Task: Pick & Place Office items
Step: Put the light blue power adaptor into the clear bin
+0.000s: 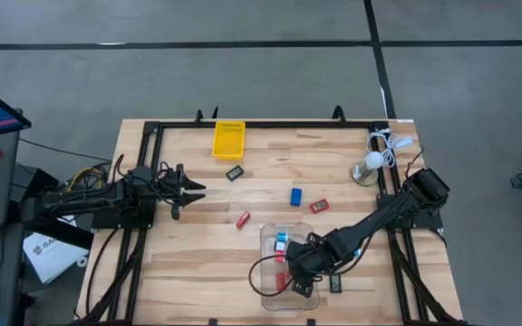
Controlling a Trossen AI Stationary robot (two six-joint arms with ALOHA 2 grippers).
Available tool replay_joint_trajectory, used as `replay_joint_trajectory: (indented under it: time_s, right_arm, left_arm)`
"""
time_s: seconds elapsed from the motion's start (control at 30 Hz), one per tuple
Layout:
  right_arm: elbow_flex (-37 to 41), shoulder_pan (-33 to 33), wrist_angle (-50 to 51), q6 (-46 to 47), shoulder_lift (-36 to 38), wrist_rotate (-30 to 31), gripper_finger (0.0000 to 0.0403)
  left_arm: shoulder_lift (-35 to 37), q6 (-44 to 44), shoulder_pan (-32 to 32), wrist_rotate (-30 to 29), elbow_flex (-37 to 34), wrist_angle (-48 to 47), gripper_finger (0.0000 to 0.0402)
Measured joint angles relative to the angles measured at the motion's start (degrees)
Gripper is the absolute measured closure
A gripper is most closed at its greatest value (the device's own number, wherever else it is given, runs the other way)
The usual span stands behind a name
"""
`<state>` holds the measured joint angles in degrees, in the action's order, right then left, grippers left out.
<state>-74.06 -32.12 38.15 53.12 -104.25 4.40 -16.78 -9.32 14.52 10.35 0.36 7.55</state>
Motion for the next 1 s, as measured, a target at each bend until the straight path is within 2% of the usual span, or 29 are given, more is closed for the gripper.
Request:
replay_joint_trajectory:
  time_s: [0.3,0.5,0.63,0.8,1.0]
  right_arm:
    - [0.0,0.0,0.1,-0.1,0.7,0.6,0.0176]
    - [0.0,0.0,5.3,1.3,9.1,9.1,0.0176]
    - [-0.1,-0.8,17.3,7.6,16.1,13.7,0.0176]
    - [-0.1,-5.2,32.0,9.9,19.3,10.6,0.0175]
    - [0.1,-12.5,39.8,13.7,18.7,3.8,0.0174]
  left_arm:
    - [0.0,0.0,0.0,0.0,0.0,0.1,0.0266]
    - [0.0,0.0,0.0,0.0,0.0,0.3,0.0266]
    - [0.0,0.0,0.0,0.0,0.0,0.4,0.0266]
    - [0.0,0.0,0.0,0.0,0.0,0.4,0.0266]
    - [0.0,0.0,0.0,0.0,0.0,0.4,0.0266]
